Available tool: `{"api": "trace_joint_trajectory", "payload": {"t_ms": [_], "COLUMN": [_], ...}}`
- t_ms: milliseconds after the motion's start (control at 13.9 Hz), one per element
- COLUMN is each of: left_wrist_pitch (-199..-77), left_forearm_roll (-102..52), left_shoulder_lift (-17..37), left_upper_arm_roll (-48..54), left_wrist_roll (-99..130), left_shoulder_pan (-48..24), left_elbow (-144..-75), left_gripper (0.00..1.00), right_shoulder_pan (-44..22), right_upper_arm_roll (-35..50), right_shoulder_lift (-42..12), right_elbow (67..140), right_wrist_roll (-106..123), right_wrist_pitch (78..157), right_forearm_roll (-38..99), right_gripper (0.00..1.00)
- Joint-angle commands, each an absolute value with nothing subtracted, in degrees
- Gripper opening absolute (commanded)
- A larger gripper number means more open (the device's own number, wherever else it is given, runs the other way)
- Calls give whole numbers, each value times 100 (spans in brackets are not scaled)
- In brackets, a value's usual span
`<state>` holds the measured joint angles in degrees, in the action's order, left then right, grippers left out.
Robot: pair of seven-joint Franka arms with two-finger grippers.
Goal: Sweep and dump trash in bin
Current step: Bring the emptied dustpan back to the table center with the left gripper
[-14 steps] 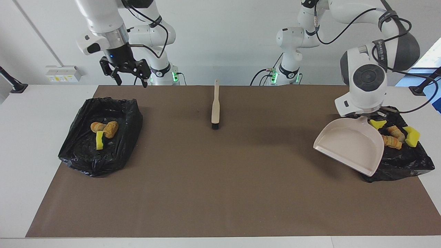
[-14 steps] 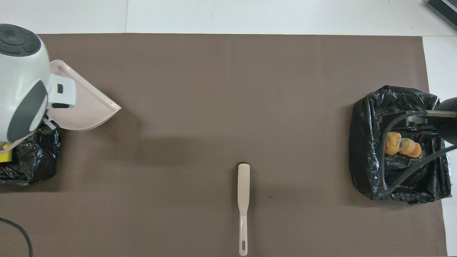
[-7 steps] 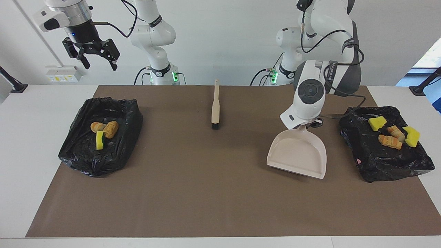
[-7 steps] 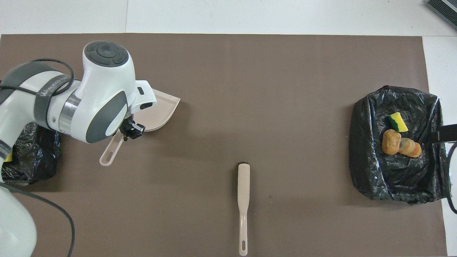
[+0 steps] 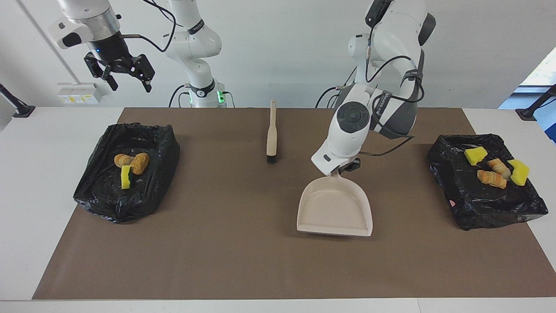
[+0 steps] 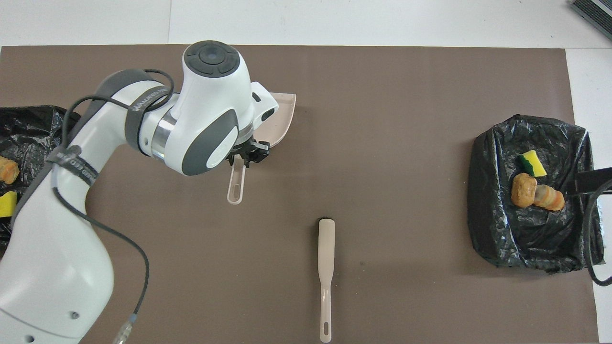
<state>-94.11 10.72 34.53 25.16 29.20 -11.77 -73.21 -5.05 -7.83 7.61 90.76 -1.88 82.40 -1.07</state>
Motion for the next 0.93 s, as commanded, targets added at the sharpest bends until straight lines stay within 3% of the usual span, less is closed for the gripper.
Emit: {"api": "trace_joint_trajectory", "payload": {"t_ms": [0, 360, 863], "left_wrist_pitch": [-9369, -9913, -10134], "left_forearm_roll": [1098, 1090, 1099], "left_shoulder_lift": [4639, 4834, 4773], "left_upper_arm_roll": [2304, 2267, 2382], "left_wrist_roll": [3681, 3999, 3964], "left_shoulder_pan": [-1932, -2346, -2338], "left_elbow": [-5812, -5687, -5792], "left_gripper": [0, 0, 0], "right_shoulder_pan": [-466, -466, -510], "right_upper_arm_roll": [-765, -738, -694], "right_shoulder_lift": [835, 852, 870], "right_elbow": [9176, 9149, 9185], "right_wrist_roll": [-62, -44, 114], "right_wrist_pitch": [8262, 8227, 8262], "right_forearm_roll": [-167, -228, -272], "right_gripper": [100, 100, 100]}}
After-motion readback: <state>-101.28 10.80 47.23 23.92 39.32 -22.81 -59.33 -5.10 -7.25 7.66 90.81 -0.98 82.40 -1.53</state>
